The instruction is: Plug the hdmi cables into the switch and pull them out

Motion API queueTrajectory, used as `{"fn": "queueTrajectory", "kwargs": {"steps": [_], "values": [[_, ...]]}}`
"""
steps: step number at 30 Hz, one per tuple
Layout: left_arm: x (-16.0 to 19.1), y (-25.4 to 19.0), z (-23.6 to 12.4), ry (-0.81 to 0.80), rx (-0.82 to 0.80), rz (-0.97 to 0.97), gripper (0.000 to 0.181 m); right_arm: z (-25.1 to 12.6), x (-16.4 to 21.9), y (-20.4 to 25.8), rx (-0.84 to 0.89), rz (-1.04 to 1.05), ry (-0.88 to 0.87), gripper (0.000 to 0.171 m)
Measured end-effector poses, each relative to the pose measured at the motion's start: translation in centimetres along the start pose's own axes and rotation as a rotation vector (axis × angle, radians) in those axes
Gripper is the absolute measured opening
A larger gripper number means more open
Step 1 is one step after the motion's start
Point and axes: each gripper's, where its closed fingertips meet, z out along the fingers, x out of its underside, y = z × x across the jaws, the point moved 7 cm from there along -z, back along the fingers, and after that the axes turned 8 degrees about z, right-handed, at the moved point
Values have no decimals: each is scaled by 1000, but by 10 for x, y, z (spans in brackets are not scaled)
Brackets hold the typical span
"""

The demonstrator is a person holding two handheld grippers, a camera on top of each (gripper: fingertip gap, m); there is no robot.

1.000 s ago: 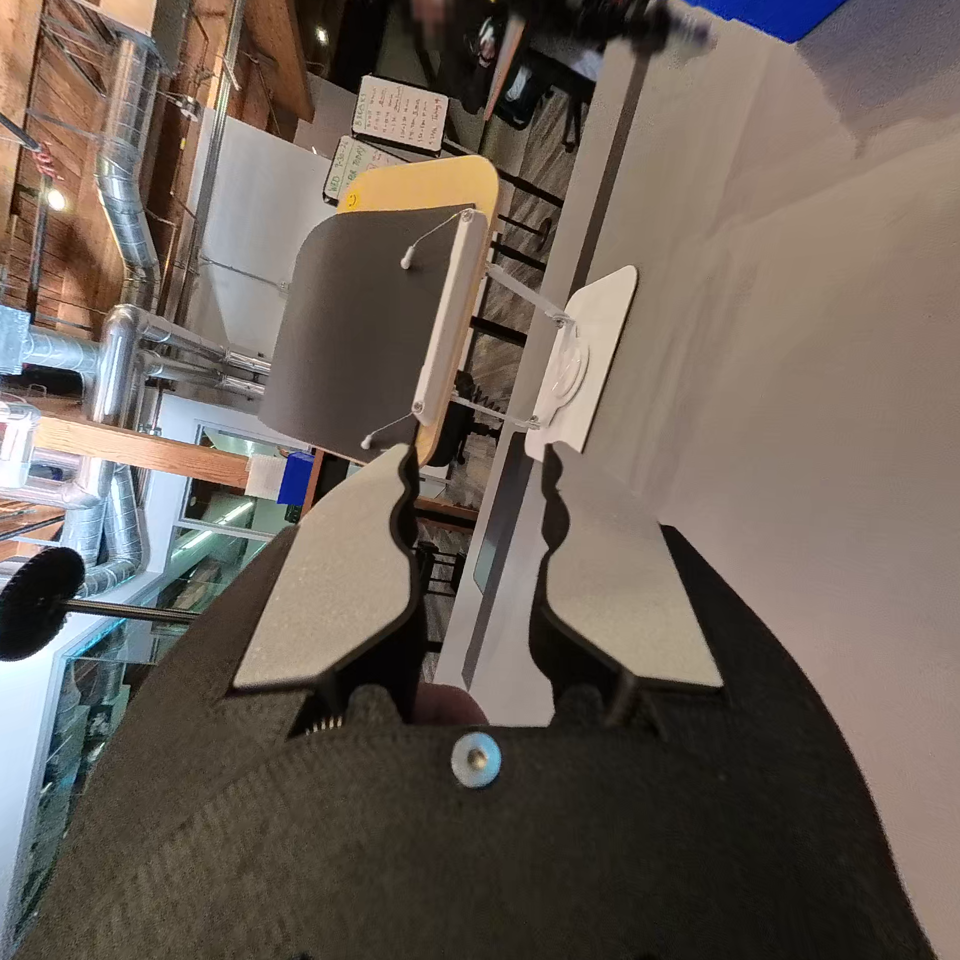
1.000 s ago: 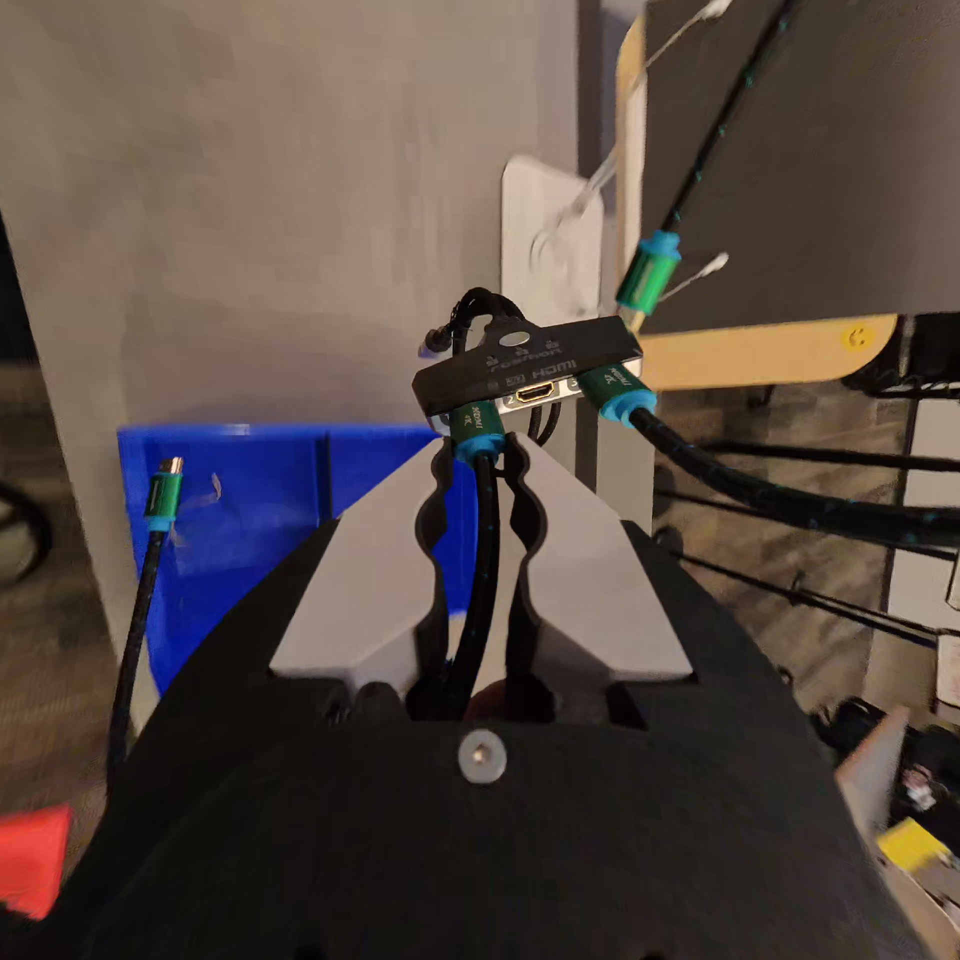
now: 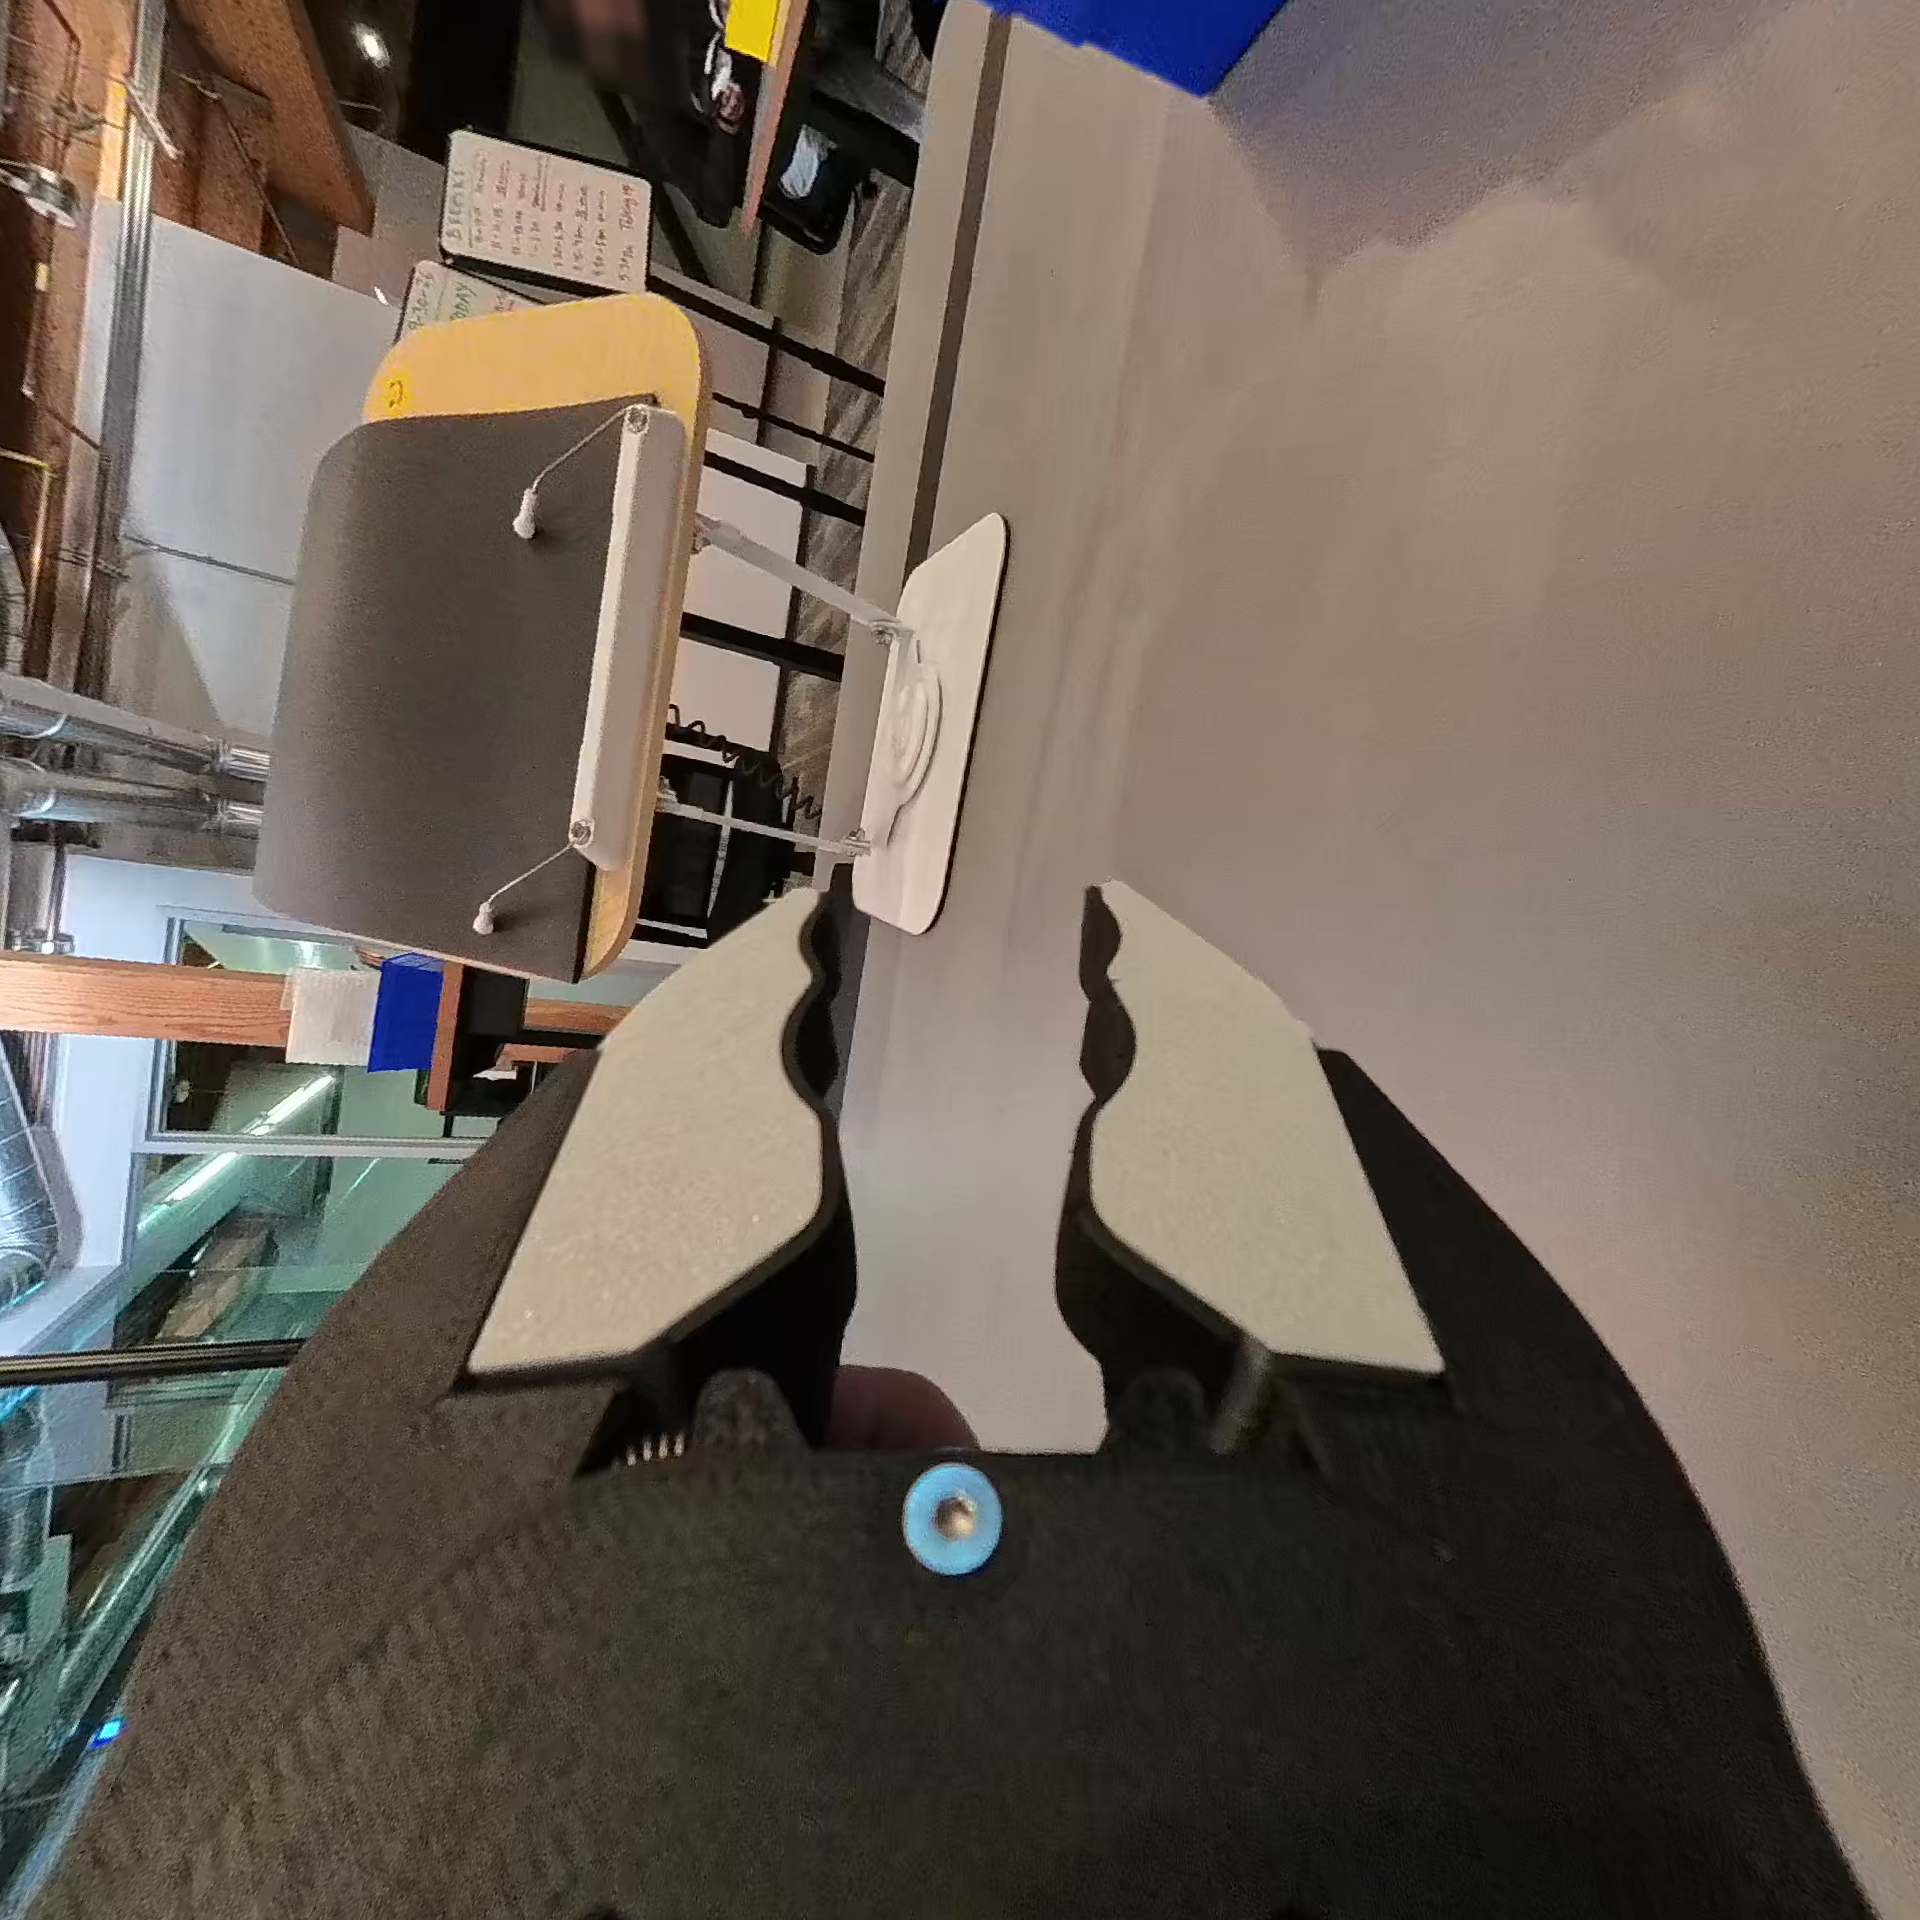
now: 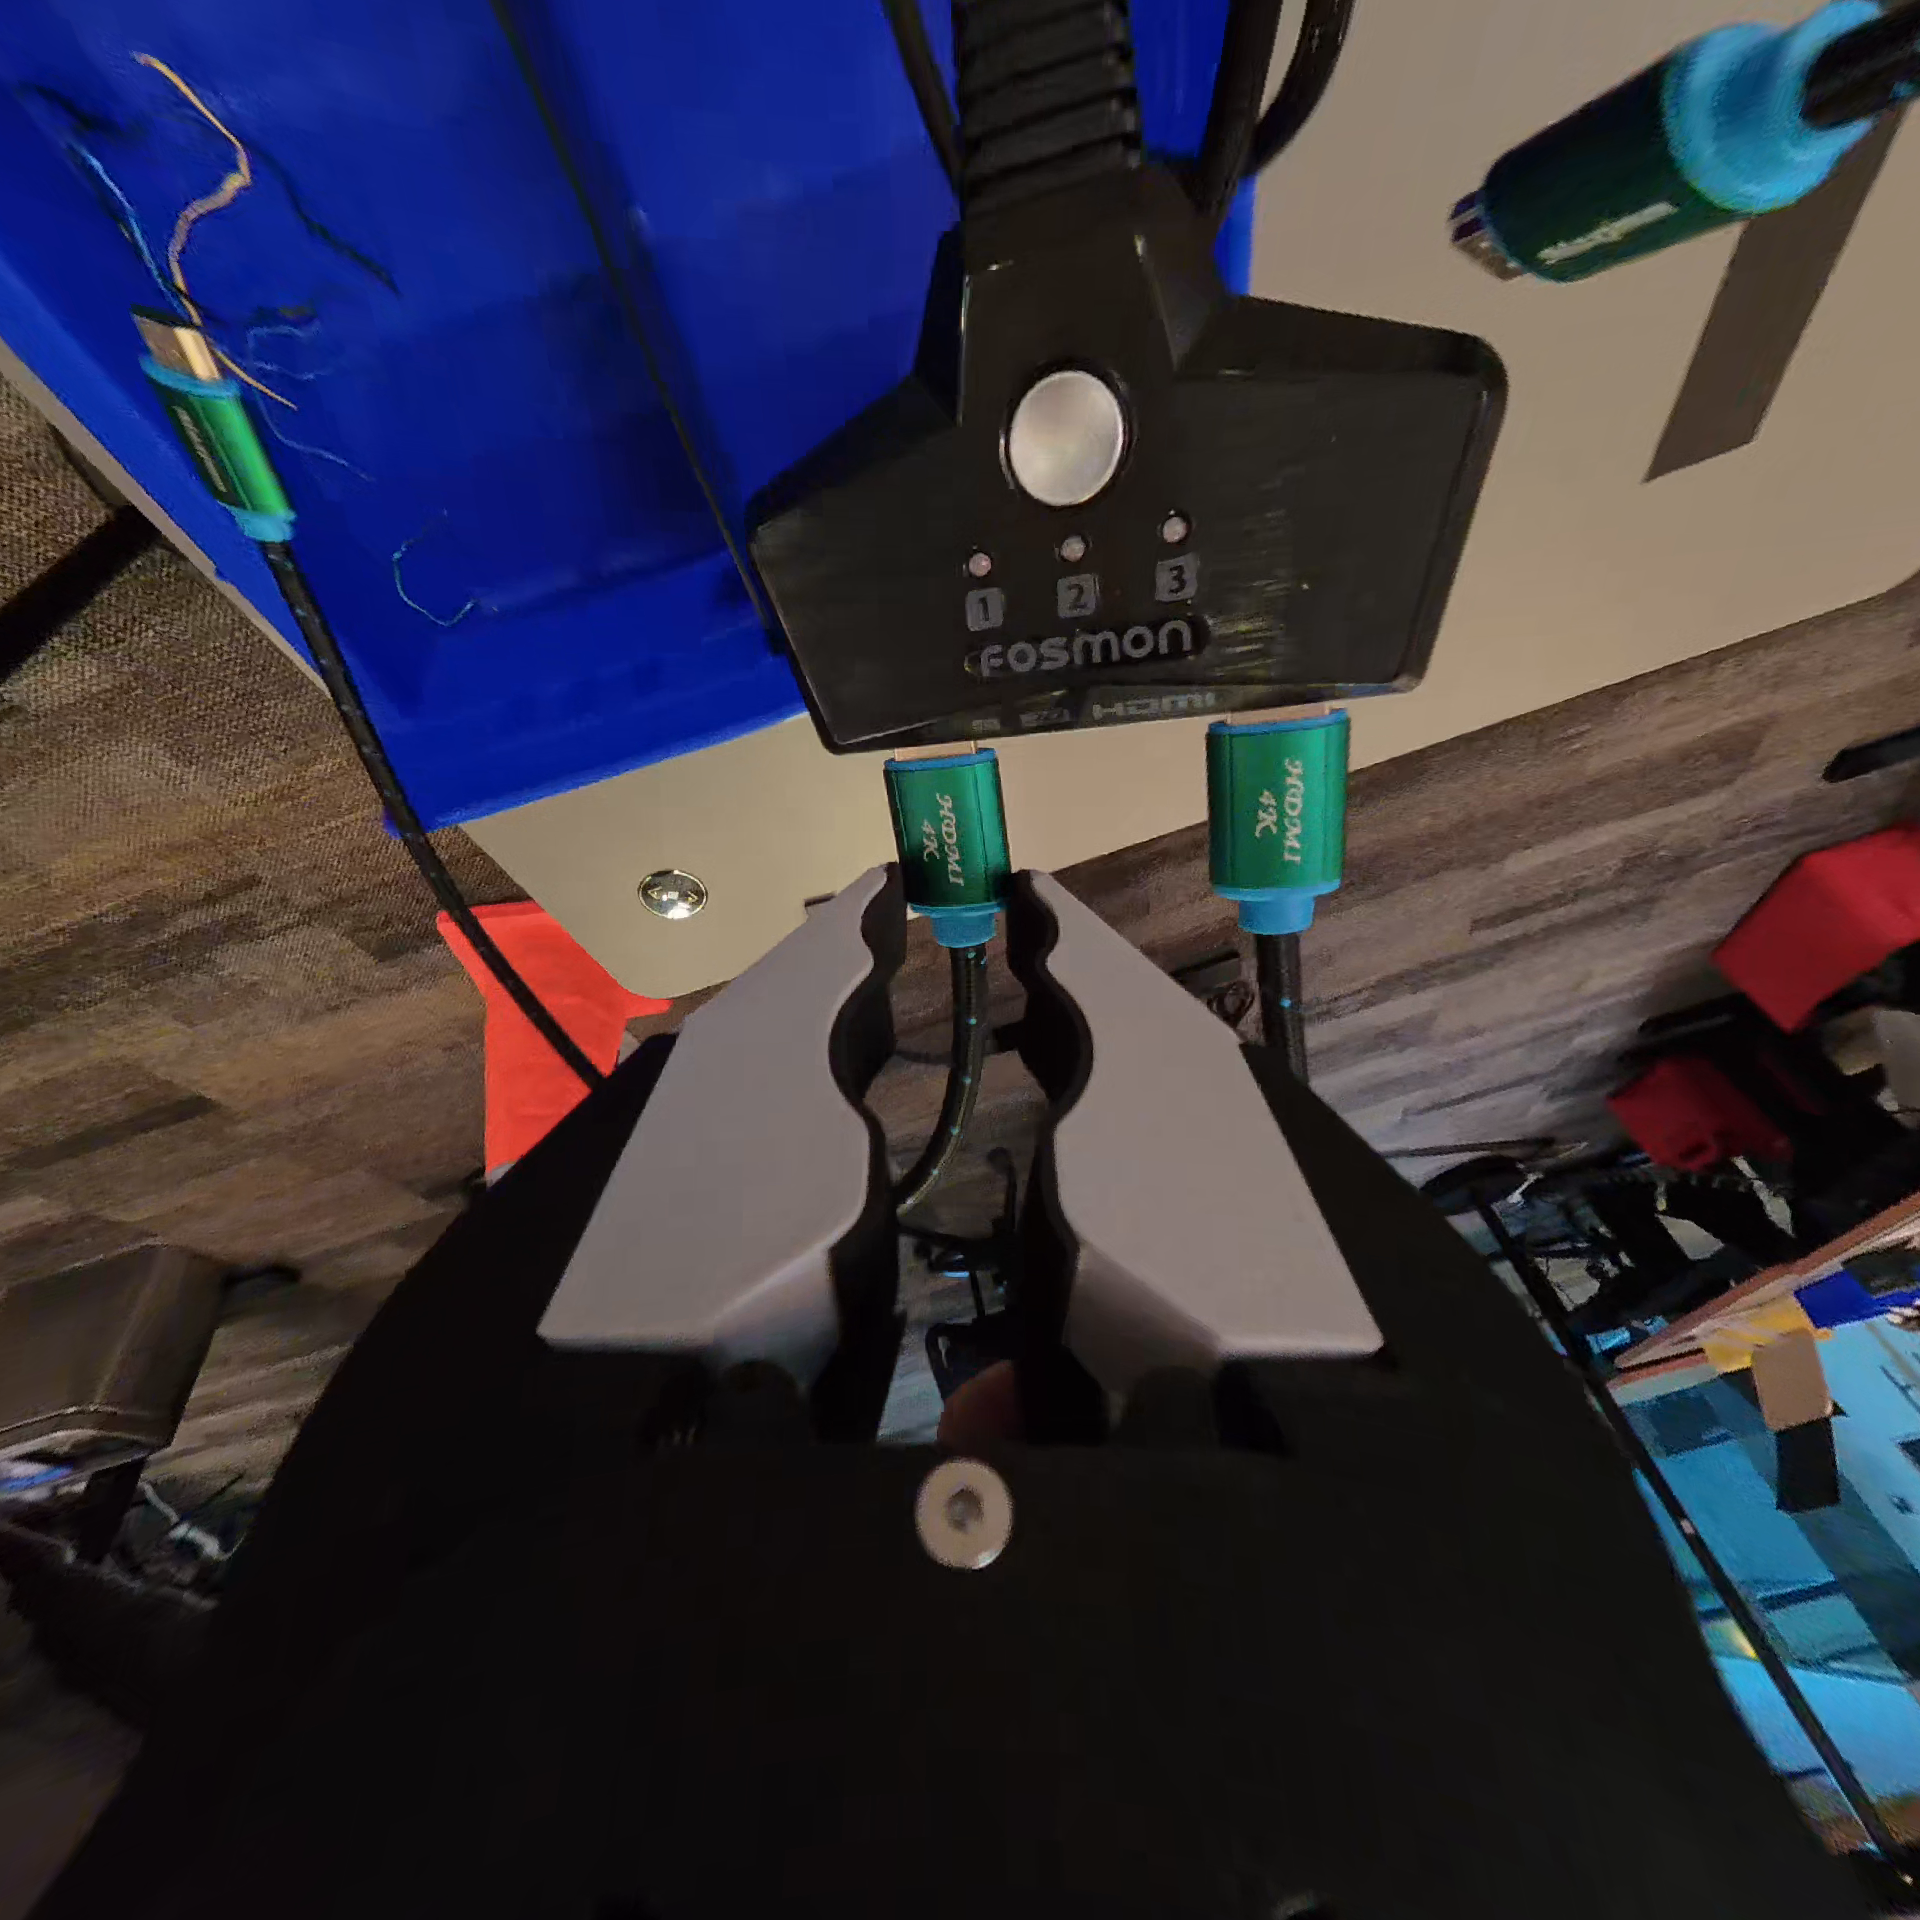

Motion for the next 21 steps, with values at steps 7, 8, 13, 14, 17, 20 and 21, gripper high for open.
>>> {"fn": "queueTrajectory", "kwargs": {"steps": [7, 8, 13, 14, 17, 20, 21], "values": [[0, -7, 2, -1, 19, 14, 43, 19, 8, -3, -35, 37, -87, 17], [0, -7, 2, 0, 23, 13, 43, 15, 9, -2, -36, 42, -119, 17], [0, -10, 5, -1, 32, 13, 43, -25, 16, -4, 30, 49, -235, 17], [0, -10, 6, -1, 31, 16, 43, -35, 17, -6, 48, 52, -260, 16], [-1, -11, 5, -4, 34, 14, 43, -62, 19, -7, 110, 51, -333, 16], [-2, -12, 4, -5, 32, 18, 43, -81, 22, -6, 163, 50, -380, 16], [-2, -12, 4, -6, 32, 17, 43, -87, 23, -6, 180, 51, -400, 16]]}}
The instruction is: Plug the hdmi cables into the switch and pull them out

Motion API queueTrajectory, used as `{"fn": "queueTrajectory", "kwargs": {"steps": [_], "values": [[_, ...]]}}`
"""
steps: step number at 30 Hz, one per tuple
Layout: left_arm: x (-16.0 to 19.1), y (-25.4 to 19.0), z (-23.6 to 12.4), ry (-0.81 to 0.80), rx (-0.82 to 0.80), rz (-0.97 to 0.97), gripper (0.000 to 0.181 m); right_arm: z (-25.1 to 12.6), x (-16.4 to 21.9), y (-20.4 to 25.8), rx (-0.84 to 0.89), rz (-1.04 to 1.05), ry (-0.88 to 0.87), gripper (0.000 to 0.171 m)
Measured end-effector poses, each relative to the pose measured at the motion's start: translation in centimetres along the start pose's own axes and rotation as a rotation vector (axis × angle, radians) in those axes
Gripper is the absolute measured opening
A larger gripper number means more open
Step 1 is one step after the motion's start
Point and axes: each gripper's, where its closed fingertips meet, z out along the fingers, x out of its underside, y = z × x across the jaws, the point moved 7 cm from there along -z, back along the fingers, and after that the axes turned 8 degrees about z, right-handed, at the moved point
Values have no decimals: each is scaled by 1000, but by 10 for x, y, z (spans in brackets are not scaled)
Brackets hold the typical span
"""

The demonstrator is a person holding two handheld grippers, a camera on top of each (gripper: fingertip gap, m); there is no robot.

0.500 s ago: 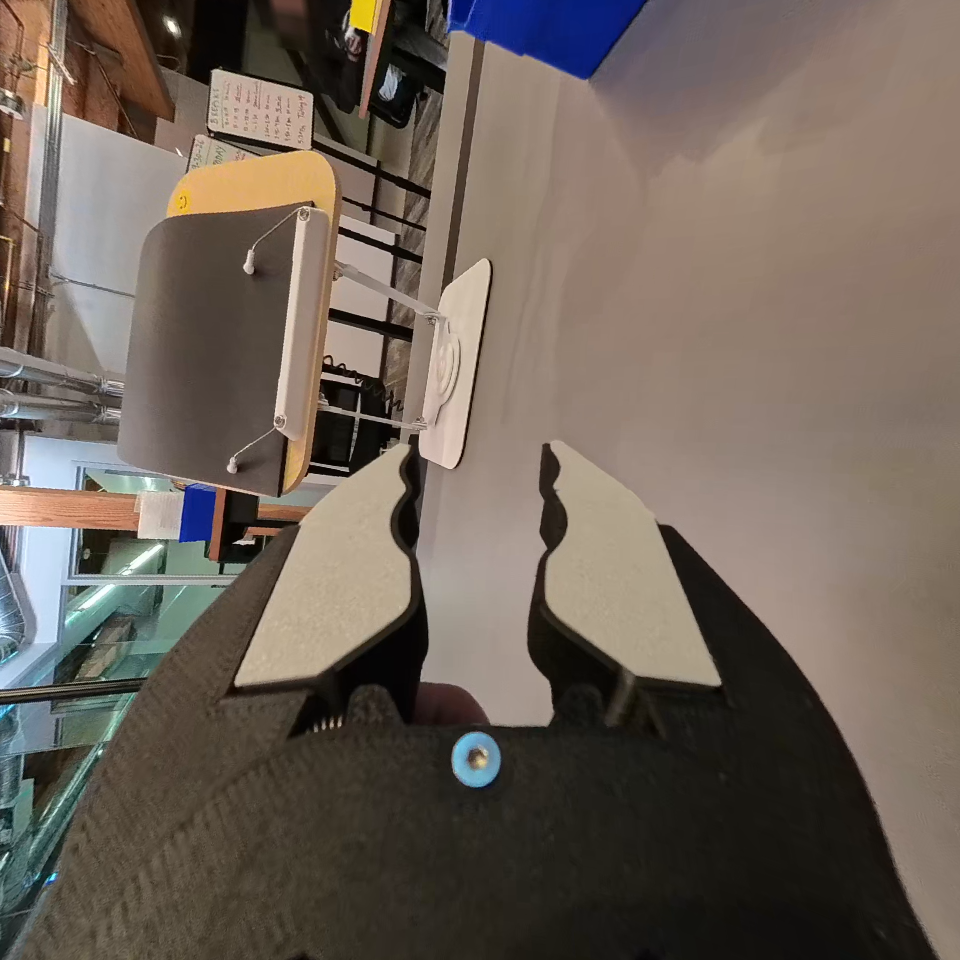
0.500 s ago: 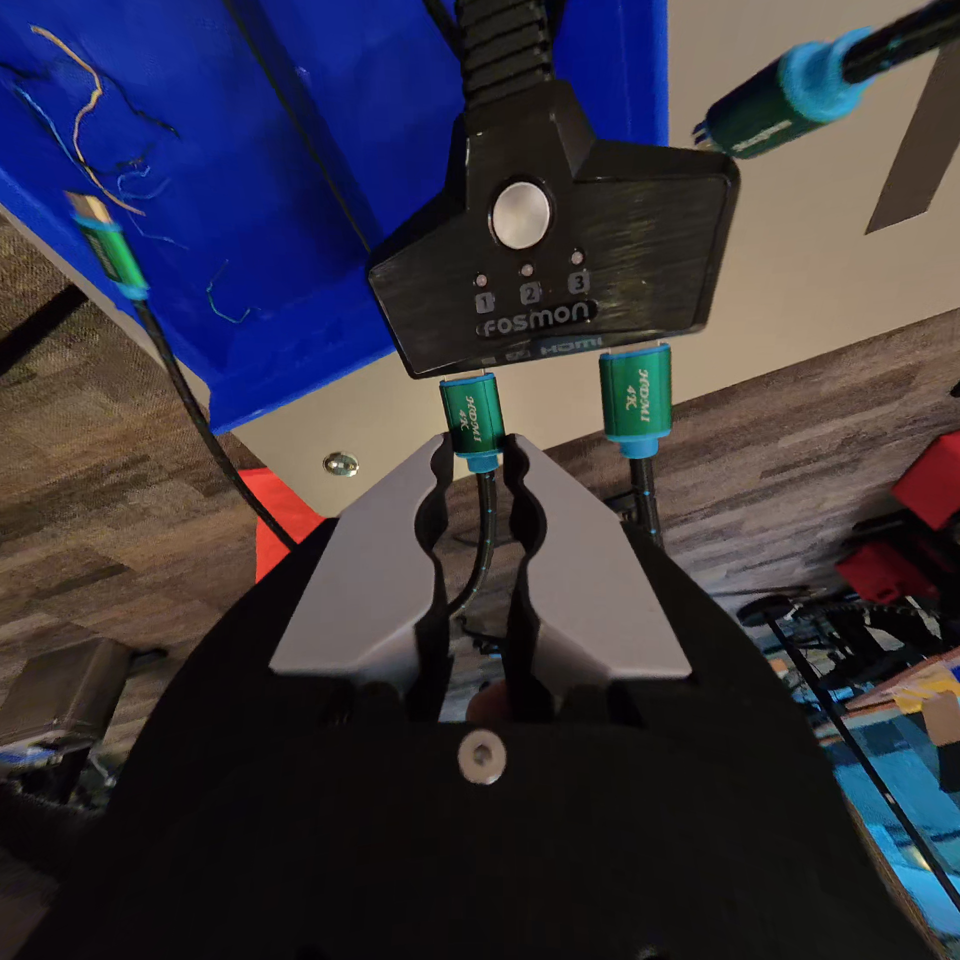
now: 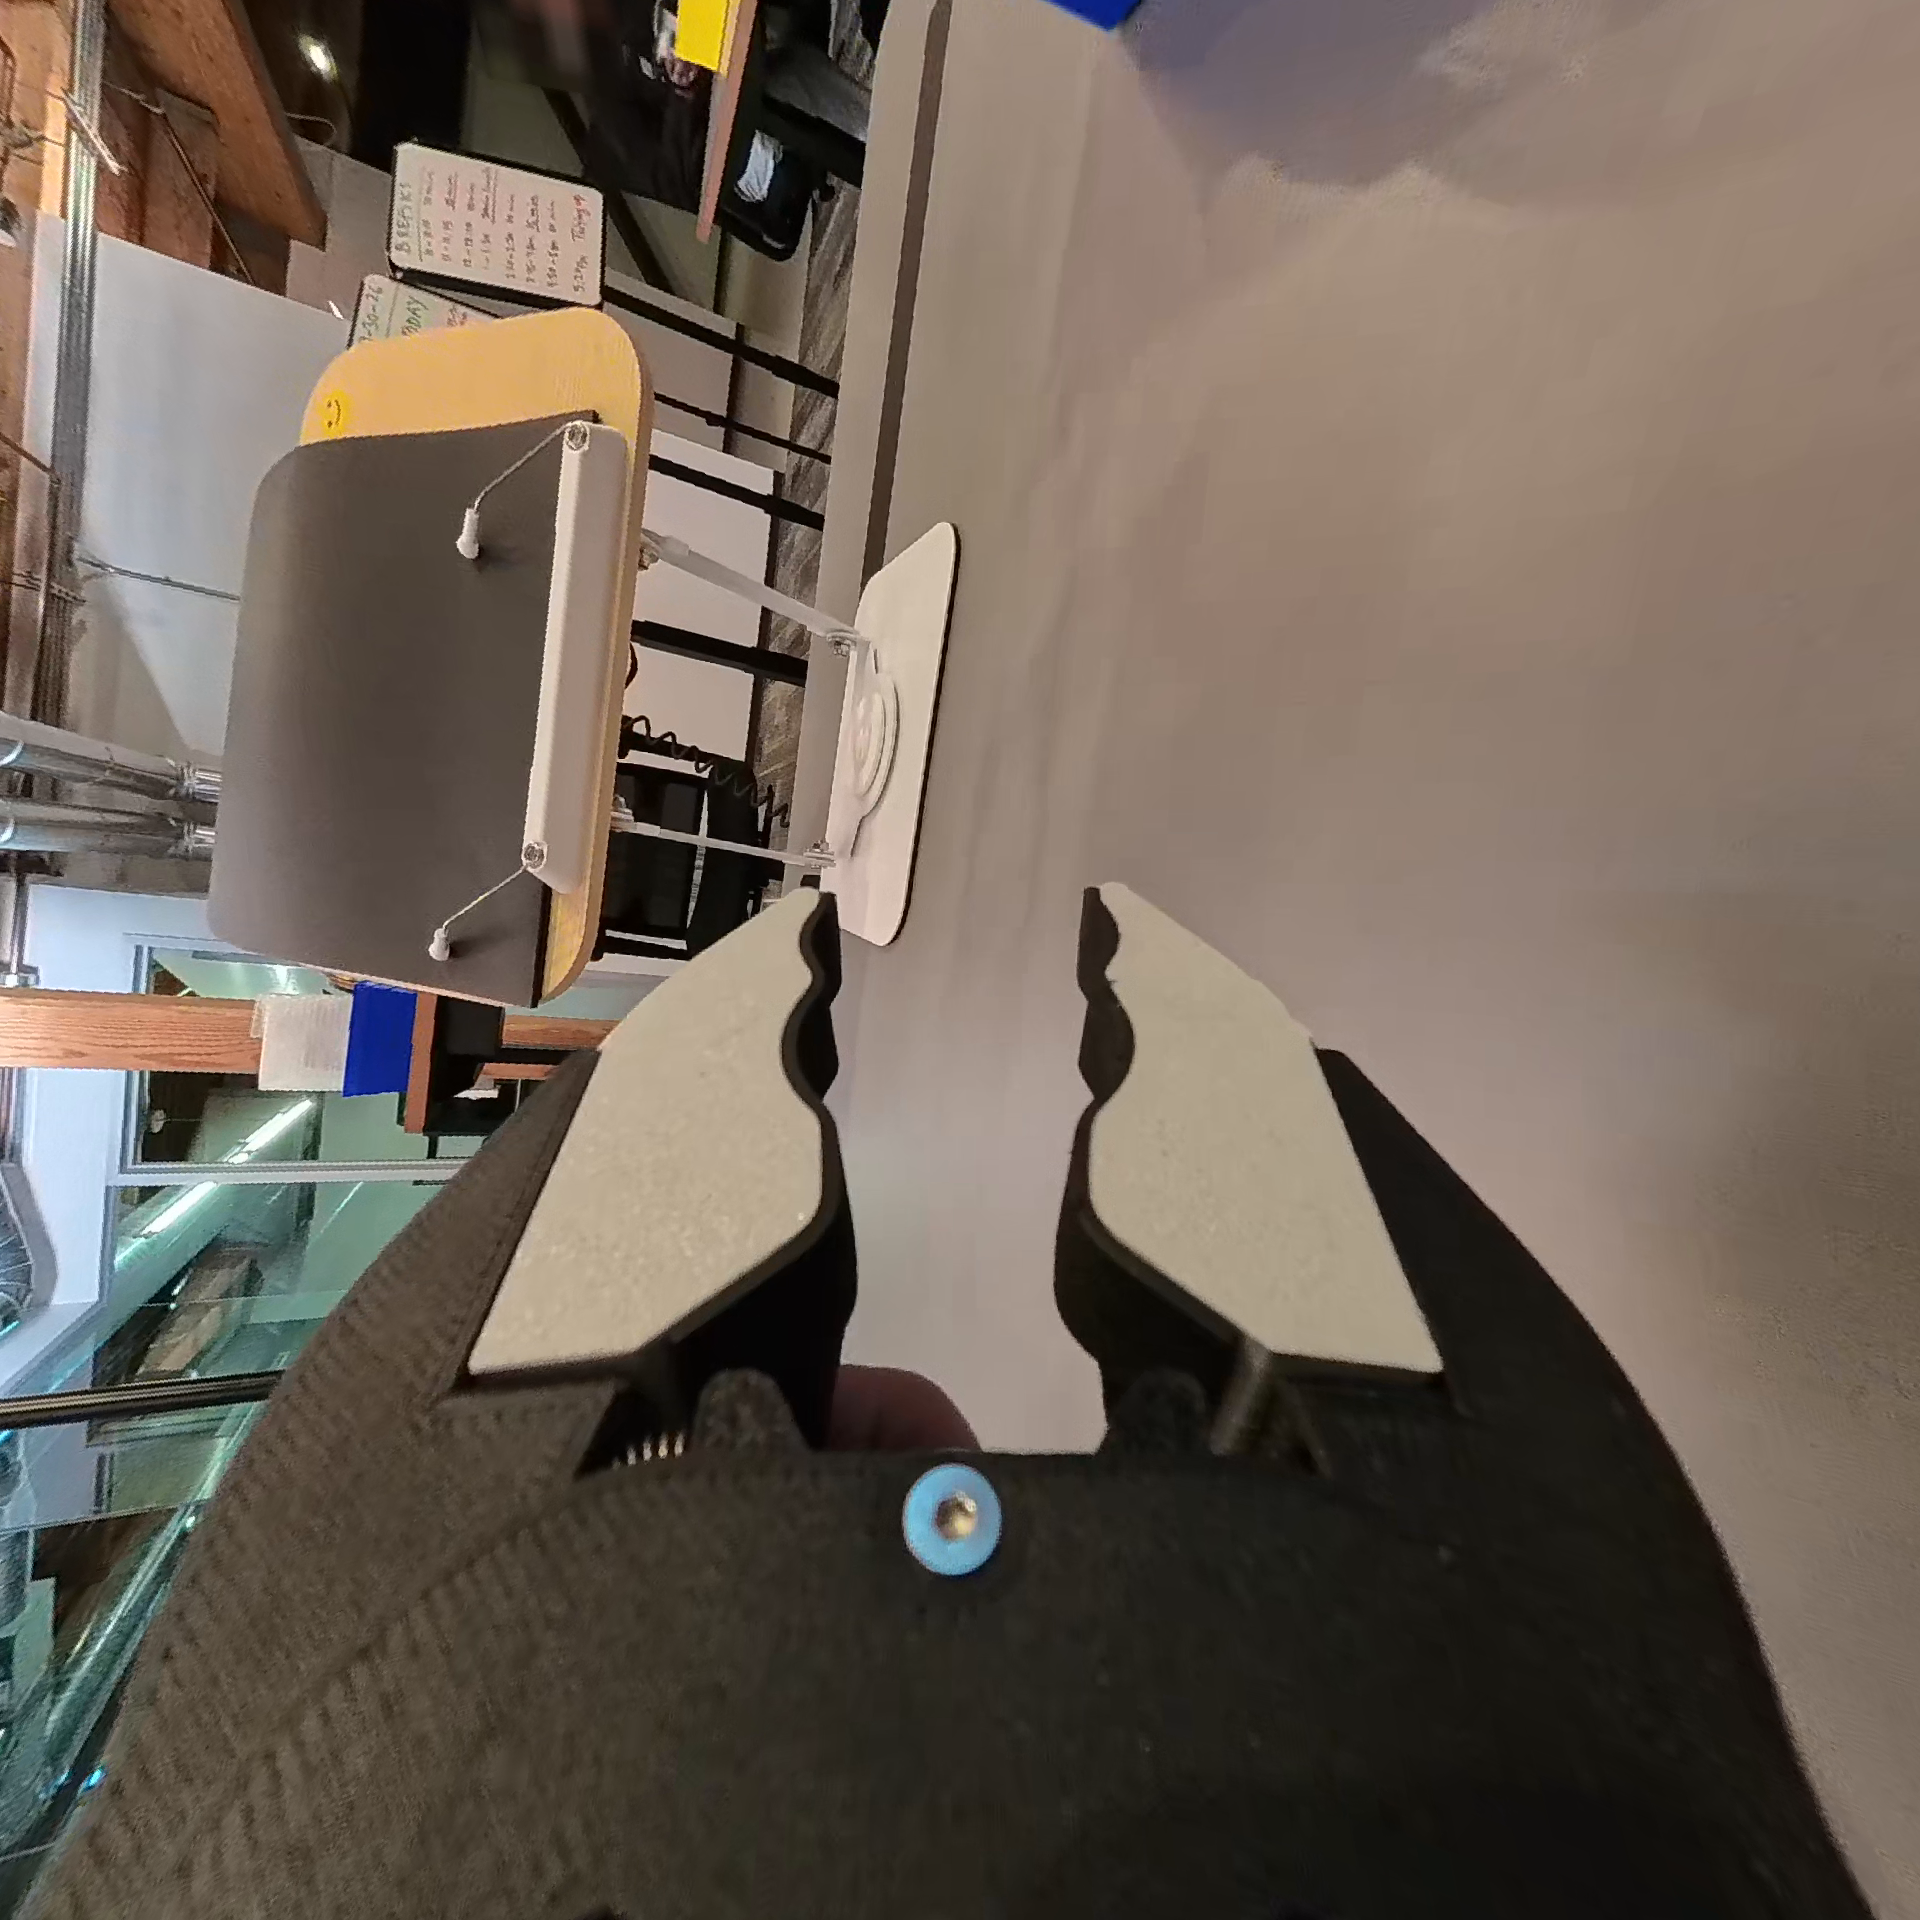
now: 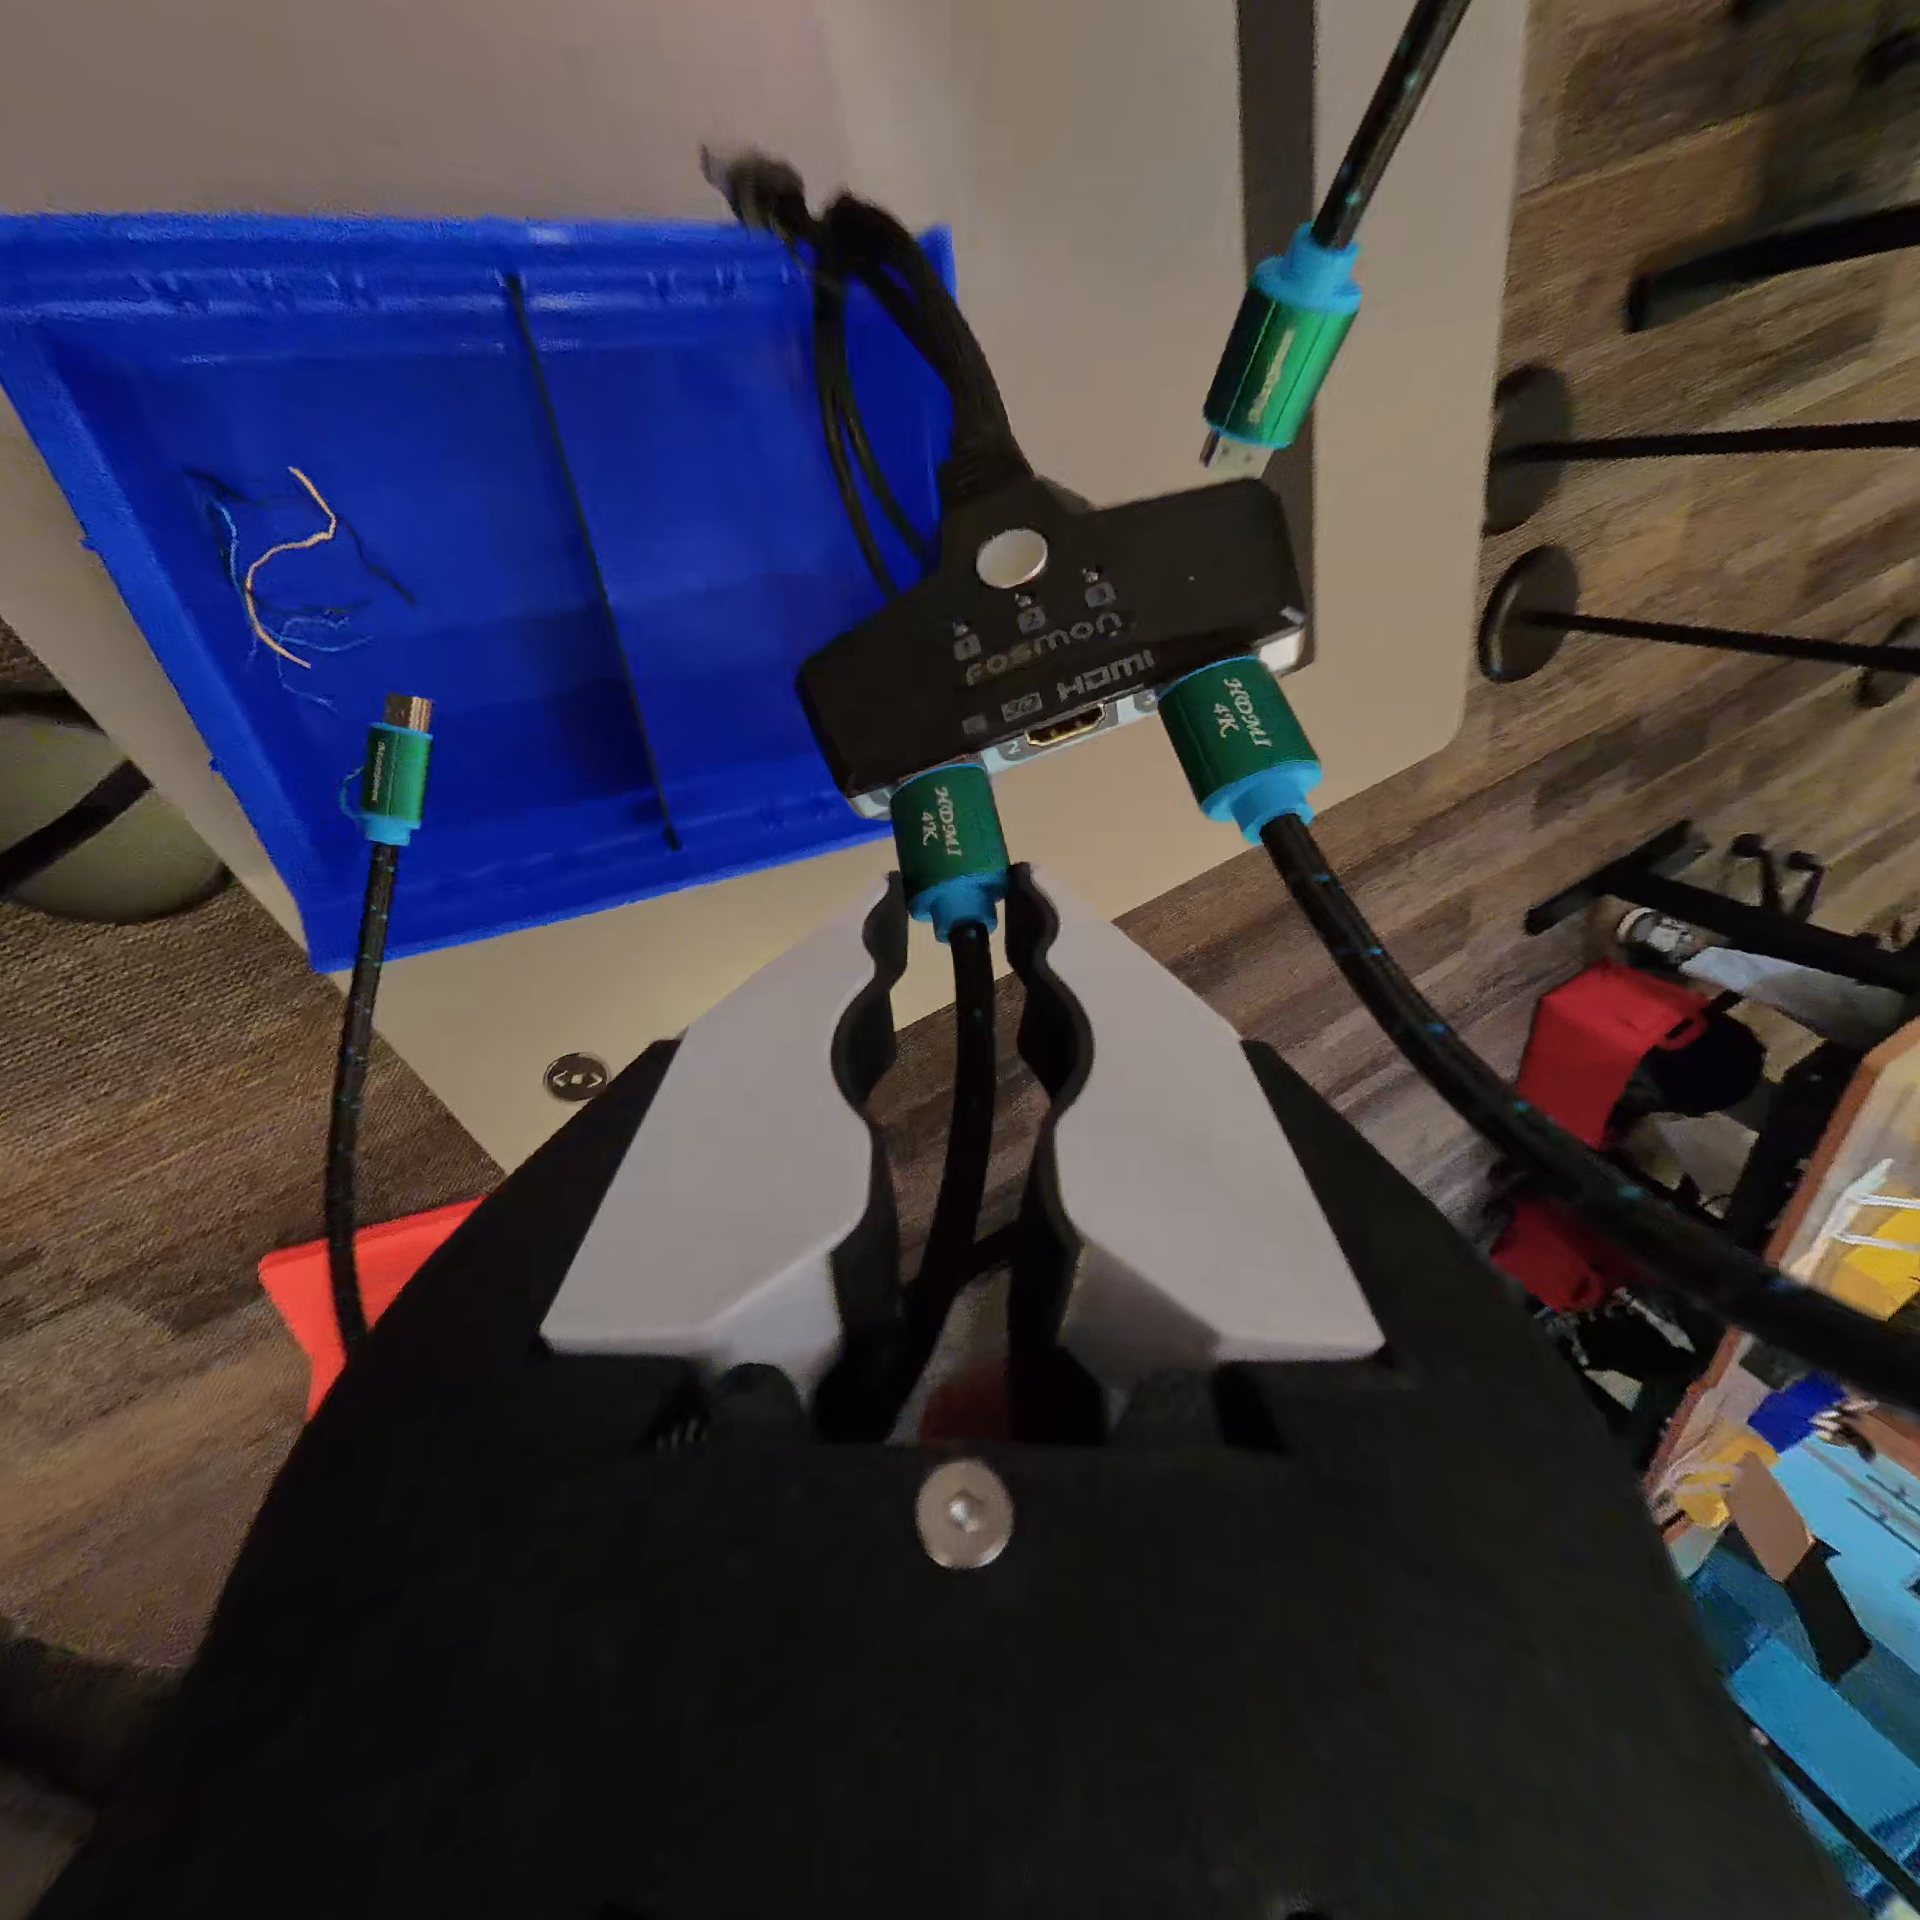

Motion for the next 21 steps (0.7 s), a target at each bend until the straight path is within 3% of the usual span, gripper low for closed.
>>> {"fn": "queueTrajectory", "kwargs": {"steps": [14, 21], "values": [[0, -7, 2, -8, 24, 4, 43, -60, 22, -9, 146, -45, 76, 16], [-3, -12, 3, -15, 38, 12, 43, -44, 21, 2, 60, -121, 179, 16]]}}
